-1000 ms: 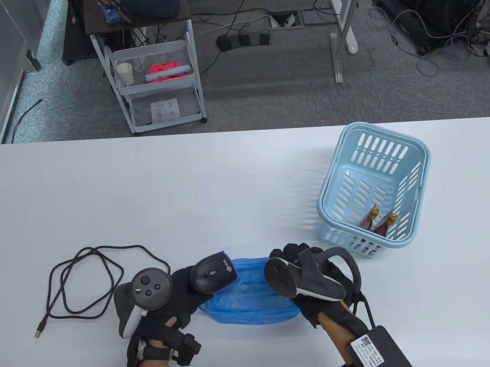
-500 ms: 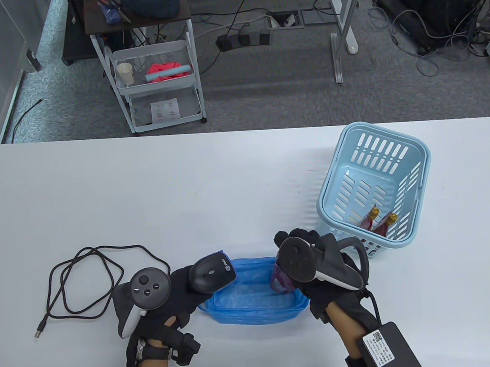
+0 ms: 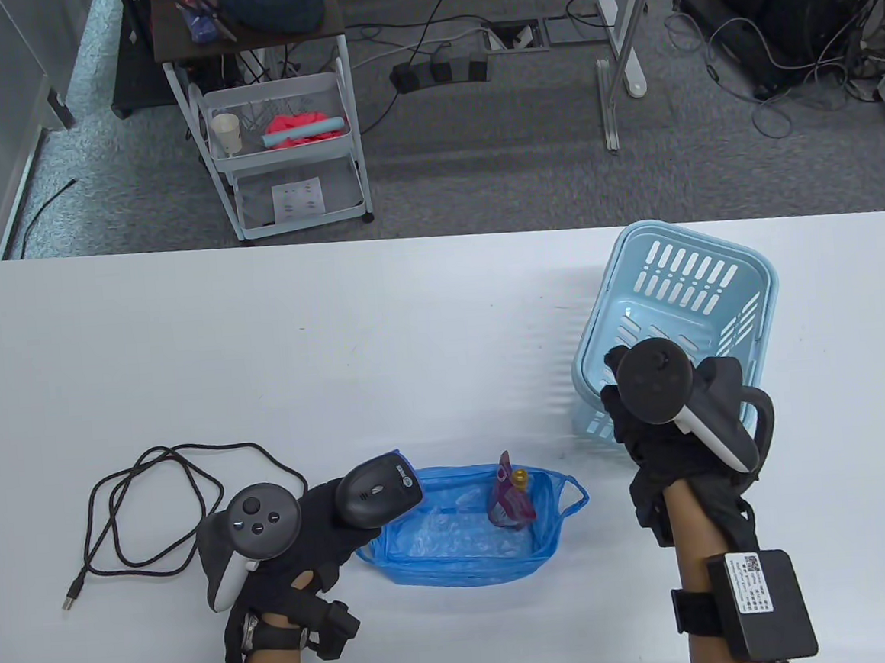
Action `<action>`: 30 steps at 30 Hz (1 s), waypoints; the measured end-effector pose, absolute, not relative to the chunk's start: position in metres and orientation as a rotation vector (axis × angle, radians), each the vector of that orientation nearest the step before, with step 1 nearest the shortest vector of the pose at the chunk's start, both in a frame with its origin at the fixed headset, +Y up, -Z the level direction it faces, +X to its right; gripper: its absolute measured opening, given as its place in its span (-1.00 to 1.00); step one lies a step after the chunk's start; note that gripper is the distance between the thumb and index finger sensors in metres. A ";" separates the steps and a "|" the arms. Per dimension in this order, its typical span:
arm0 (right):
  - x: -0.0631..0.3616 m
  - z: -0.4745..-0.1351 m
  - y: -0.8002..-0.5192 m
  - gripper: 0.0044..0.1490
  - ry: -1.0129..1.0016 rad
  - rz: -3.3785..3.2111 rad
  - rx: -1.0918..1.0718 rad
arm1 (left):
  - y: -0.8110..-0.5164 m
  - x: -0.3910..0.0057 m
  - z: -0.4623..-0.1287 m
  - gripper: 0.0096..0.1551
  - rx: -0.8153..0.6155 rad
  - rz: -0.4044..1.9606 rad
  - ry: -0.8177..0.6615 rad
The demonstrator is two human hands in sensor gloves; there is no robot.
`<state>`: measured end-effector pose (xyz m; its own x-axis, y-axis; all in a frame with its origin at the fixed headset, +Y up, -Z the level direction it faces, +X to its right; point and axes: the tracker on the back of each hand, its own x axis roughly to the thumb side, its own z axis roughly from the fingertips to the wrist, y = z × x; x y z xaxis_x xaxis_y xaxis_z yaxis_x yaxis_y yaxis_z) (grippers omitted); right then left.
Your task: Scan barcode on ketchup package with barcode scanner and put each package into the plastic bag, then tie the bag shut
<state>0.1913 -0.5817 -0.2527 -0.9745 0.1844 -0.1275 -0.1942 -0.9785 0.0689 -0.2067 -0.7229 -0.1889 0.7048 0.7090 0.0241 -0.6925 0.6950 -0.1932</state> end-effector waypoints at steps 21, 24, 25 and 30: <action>0.208 -0.289 -0.632 -0.29 0.333 3.069 -0.623 | -0.721 -0.215 -0.190 -0.46 -0.169 0.833 -0.095; 0.206 -0.293 -0.632 -0.32 0.303 3.073 -0.639 | -0.721 -0.214 -0.190 -0.46 -0.171 0.832 -0.099; 0.206 -0.294 -0.633 -0.33 0.304 3.073 -0.639 | -0.722 -0.214 -0.190 -0.46 -0.173 0.830 -0.101; 0.208 -0.302 -0.634 -0.35 0.314 3.056 -0.678 | -0.722 -0.213 -0.190 -0.46 -0.175 0.825 -0.099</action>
